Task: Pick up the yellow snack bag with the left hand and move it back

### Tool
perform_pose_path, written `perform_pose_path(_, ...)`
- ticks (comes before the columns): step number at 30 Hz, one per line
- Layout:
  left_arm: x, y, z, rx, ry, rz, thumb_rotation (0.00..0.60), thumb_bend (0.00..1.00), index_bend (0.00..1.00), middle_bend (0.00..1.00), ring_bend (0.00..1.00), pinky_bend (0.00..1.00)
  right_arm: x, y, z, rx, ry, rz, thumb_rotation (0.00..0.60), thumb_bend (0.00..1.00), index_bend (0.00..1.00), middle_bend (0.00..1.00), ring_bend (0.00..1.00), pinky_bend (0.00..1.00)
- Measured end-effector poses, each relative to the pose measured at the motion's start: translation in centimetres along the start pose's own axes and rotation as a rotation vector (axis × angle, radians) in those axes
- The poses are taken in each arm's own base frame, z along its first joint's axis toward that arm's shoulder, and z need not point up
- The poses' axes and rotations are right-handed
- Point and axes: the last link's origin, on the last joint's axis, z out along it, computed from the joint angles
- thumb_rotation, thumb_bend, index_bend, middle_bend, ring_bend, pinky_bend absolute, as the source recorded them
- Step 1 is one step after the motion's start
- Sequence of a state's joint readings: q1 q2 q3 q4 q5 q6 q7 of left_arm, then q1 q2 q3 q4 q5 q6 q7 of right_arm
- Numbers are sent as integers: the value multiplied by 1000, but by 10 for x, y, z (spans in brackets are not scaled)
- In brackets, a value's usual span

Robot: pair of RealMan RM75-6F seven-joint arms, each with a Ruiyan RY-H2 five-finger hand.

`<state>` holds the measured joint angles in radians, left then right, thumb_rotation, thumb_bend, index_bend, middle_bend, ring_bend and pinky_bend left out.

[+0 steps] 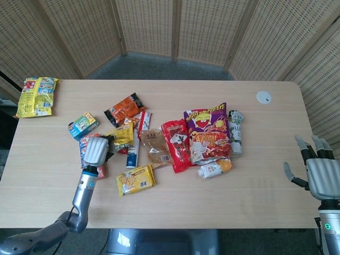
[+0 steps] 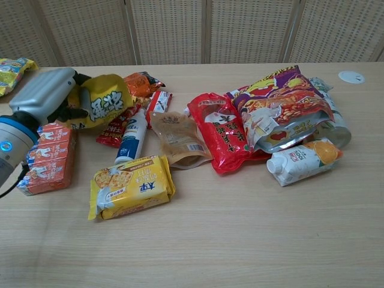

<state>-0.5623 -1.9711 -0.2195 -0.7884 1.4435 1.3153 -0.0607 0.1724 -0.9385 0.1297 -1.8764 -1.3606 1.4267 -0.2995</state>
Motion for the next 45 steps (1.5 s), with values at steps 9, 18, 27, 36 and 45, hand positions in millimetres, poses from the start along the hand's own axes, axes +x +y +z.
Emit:
perform_pose_path(9,60,11,19,-54,124,-58,600,866,820,781,986,1000,-4,-7,5,19,-11,6,70,442,0,256,0,43)
perform_pose_path(18,141,41,39,-132,237,-90,600,862,820,784,985,1000,-9,-12,7,38,-19,12,70,444,0,257,0,44)
perform_pose_path(27,213,79,61,-180,343,-98,600,863,821,787,985,1000,-13,-10,5,41,-24,24,74,444,0,257,0,45)
perform_pose_path(36,234,99,68,-192,363,-100,600,862,823,791,985,1000,-17,-6,-1,39,-24,38,69,444,0,256,0,44)
perform_pose_path(45,248,106,67,-200,388,-101,600,861,823,792,985,1000,-14,-6,-4,43,-15,41,71,444,0,257,0,44)
